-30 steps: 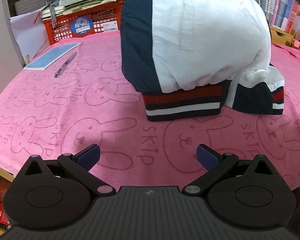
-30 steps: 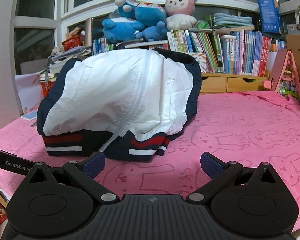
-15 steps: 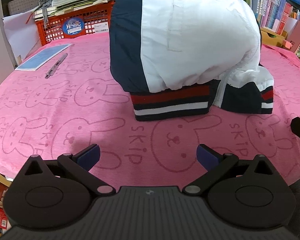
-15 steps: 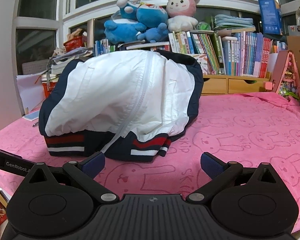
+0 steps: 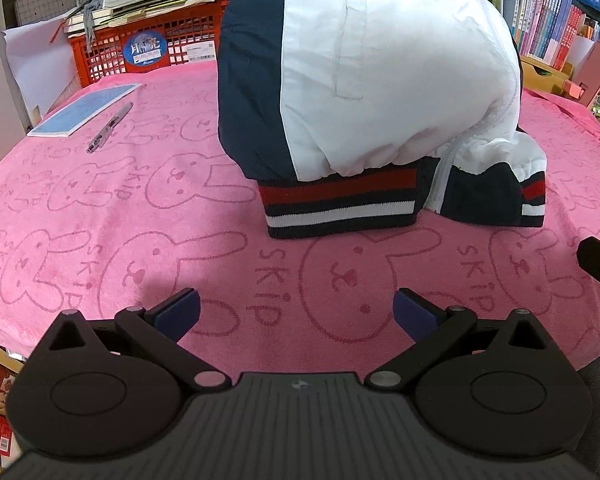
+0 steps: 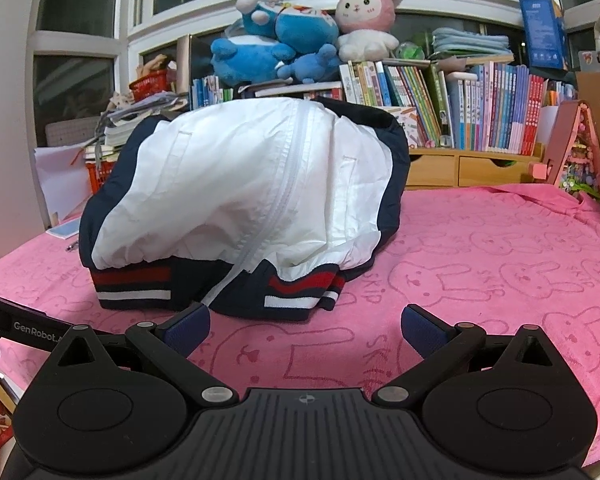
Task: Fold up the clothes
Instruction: 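Approach the crumpled white-and-navy jacket with both grippers open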
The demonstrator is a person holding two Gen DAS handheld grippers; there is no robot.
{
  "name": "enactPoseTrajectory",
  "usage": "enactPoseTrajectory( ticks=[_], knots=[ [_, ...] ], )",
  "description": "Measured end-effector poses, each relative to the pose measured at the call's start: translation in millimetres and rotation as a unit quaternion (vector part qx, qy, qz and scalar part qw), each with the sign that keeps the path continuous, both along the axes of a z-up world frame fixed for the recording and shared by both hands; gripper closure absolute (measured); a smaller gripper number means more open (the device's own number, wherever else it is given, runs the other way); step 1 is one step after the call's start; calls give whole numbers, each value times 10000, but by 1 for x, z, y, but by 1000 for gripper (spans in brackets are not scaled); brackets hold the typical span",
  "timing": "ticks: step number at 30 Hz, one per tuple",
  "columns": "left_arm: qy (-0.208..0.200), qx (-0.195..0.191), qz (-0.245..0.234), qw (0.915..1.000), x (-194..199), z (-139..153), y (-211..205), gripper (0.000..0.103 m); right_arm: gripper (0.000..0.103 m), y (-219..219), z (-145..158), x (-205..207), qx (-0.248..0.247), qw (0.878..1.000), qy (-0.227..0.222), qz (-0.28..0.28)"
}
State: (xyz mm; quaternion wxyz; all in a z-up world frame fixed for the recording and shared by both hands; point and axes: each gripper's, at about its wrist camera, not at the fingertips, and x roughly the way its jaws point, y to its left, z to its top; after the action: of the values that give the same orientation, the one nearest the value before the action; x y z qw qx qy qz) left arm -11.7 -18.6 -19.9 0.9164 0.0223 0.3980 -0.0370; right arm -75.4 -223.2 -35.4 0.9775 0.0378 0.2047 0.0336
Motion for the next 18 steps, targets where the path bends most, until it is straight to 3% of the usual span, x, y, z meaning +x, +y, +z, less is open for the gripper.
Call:
enactPoseTrajectory(
  ticks=[13, 18],
  knots=[
    [-179, -288, -65, 9994, 7, -1, 9, 0, 0, -3, -4, 17, -107, 9998, -29, -162],
    [-183, -116, -49, 9998, 13, -3, 7, 0, 0, 0, -10, 41, -439, 9986, 239, -173]
  ],
)
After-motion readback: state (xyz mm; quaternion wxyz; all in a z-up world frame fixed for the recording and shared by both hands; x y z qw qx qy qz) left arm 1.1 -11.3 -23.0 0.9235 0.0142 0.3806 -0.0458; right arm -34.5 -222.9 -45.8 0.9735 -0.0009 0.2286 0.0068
